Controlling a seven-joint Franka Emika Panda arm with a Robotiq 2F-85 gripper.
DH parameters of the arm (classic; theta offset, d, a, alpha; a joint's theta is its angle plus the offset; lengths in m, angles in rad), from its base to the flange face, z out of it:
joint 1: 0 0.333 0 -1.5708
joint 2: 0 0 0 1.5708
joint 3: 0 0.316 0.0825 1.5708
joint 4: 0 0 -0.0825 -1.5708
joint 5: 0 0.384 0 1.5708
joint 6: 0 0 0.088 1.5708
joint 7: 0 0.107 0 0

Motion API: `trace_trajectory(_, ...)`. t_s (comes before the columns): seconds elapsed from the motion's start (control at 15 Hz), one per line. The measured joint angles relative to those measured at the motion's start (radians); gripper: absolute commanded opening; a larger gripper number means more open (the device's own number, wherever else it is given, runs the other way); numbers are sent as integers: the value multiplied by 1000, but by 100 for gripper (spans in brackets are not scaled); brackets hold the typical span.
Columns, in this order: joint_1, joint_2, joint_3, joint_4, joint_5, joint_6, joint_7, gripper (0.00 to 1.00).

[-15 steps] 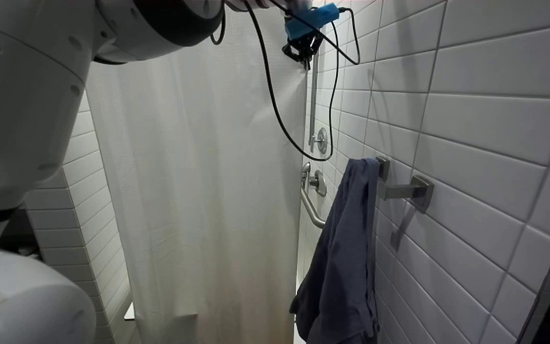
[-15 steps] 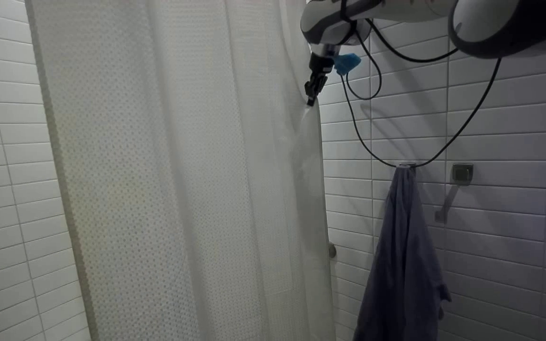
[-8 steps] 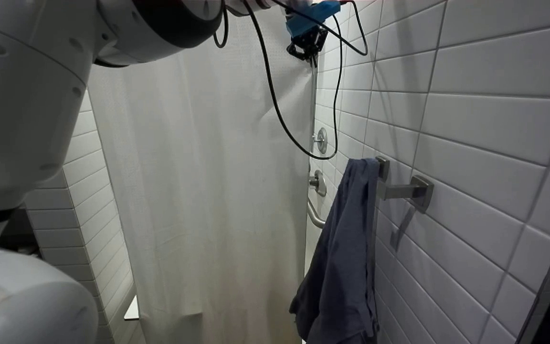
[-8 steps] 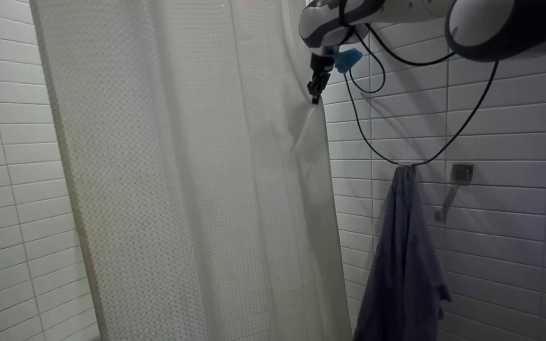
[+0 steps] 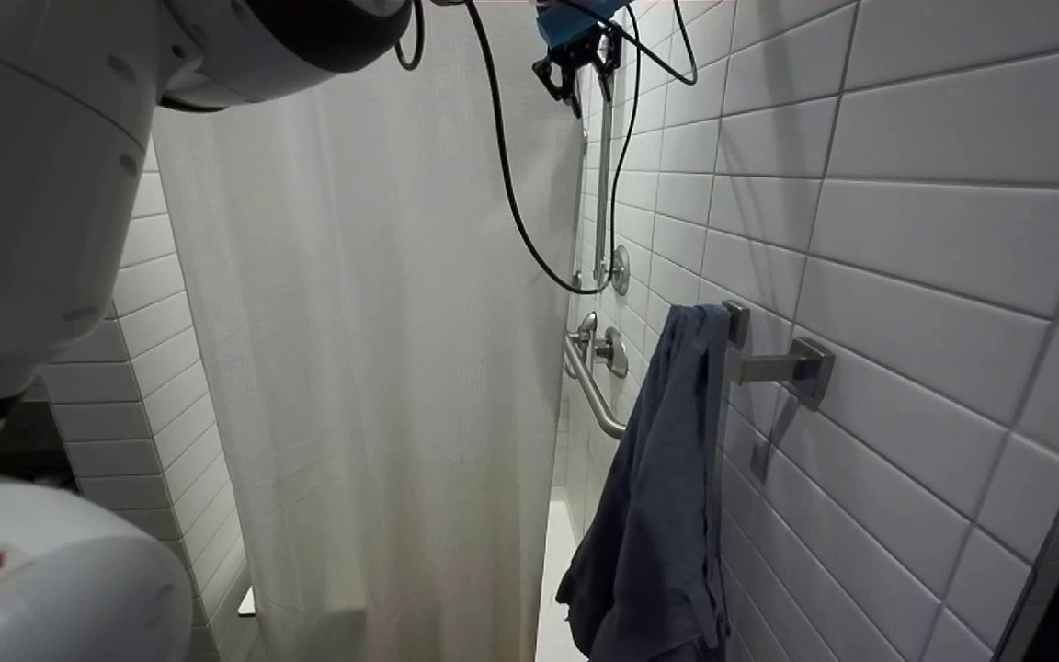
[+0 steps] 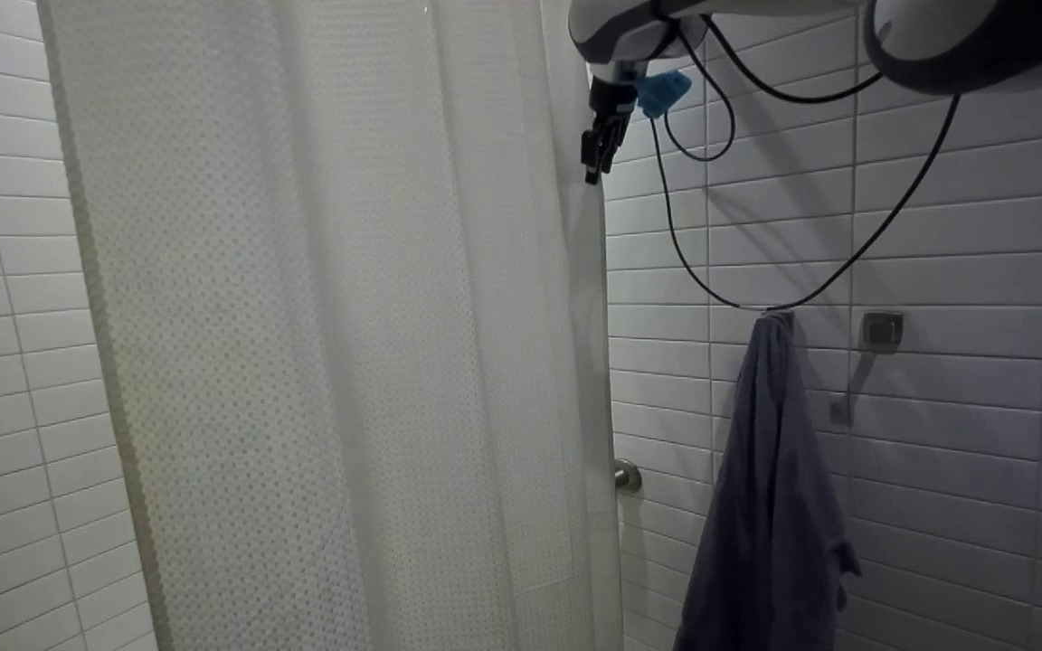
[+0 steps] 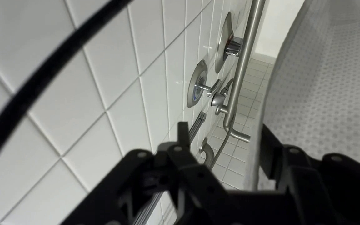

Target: Close the curtain railing

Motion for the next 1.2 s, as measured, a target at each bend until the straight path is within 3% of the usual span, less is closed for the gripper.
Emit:
trace_trajectory(0.07, -1, -14, -3, -6, 0, 0, 0, 94)
trace_trajectory(0.2, 4, -56, -6, -24, -1, -15, 1, 100)
trace_trajectory(0.47, 30, -180, -4, -95, -1, -120, 4, 100)
trace_trajectory(0.8, 85, -390, 10, -266, 0, -264, 62, 100)
trace_trajectory(1.2, 125, -641, 62, -506, 0, -319, 167, 100)
